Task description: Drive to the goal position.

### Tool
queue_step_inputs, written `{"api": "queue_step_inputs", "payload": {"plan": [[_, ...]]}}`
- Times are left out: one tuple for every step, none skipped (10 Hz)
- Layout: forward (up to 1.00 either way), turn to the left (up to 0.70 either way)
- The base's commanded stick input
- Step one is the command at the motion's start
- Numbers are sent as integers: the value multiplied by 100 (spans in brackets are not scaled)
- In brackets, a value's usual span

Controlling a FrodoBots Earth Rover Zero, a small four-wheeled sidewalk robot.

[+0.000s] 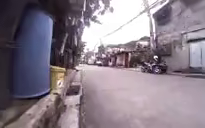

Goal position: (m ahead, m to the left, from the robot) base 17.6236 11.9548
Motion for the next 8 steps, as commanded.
{"api": "queue_step_inputs", "payload": {"plan": [[0, 0], [0, 0], [0, 0], [28, 0], [100, 0], [100, 0], [100, 0], [100, 0]]}}
